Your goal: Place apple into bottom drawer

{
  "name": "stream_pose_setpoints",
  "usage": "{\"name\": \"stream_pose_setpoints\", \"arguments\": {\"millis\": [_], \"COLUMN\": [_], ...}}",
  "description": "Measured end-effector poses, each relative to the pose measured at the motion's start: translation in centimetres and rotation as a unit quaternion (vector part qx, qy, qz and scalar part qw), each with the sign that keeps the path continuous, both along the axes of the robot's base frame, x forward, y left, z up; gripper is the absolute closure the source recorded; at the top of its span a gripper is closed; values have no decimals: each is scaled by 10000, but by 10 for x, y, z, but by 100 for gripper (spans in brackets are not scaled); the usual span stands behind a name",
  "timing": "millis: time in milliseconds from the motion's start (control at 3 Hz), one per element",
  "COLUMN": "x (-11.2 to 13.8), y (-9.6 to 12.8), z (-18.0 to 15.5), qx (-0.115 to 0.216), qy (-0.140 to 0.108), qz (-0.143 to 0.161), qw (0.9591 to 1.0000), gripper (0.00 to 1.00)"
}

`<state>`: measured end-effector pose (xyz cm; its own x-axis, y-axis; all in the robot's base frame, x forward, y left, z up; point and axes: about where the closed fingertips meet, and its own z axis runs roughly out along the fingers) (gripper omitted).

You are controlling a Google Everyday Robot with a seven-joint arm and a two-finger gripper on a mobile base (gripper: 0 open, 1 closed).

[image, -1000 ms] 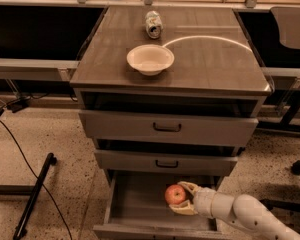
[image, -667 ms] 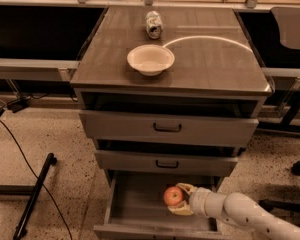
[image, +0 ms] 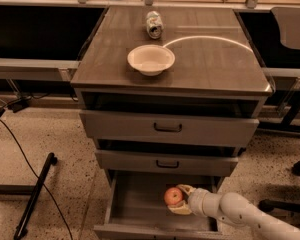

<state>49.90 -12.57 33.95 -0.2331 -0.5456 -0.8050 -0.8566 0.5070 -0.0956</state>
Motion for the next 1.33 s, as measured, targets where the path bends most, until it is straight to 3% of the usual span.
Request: {"name": "stream_pose_setpoints", "arguments": {"millis": [333,667,1000,1333], "x": [6,10,13,16], "y": [-5,-7,6,26], "z": [-64,-110,-138,-155], "qx": [-154,-293,-343,-137], "qy": [334,504,589,580], "qz": [-80,-114,-93,-22], "qw": [9993,9982,9976,9982], "gripper": [100,100,100,100]}}
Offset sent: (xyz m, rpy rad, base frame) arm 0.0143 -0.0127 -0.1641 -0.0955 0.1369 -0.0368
